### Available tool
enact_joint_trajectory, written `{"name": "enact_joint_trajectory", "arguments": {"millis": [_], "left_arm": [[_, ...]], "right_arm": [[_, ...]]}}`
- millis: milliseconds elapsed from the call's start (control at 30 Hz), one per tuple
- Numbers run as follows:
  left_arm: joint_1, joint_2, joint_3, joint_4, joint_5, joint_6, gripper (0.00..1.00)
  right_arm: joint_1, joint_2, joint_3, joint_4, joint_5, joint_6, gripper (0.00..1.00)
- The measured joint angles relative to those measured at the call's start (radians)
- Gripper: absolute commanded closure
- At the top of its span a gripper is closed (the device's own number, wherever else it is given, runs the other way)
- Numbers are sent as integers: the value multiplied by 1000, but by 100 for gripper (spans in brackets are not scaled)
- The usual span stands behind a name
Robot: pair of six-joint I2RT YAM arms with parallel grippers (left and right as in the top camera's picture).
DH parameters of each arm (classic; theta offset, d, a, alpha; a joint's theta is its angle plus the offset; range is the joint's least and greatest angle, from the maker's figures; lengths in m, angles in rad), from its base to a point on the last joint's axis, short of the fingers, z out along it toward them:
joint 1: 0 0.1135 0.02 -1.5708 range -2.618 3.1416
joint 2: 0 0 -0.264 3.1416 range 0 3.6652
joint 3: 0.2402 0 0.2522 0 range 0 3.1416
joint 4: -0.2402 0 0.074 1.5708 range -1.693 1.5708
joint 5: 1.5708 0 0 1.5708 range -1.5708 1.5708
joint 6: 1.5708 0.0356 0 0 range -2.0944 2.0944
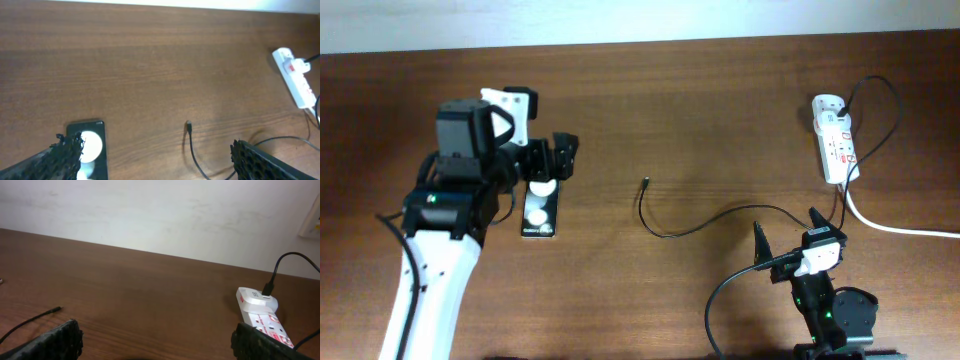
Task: Plug charger to phone and switch on socket
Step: 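Move the left gripper forward over the black phone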
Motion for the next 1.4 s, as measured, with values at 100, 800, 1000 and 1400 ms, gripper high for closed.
{"name": "enact_joint_trajectory", "arguments": {"millis": [100,800,1000,1400], "left_arm": [[-49,91,97,-76,-53,-8,1],[-77,350,314,-425,-283,-109,0],[-77,507,314,-464,-309,-112,0],[-77,598,314,-460,-318,-43,1]], "right_arm": [[0,0,0,0,0,0,1],[0,0,0,0,0,0,1],[0,0,0,0,0,0,1],[0,0,0,0,0,0,1]]}}
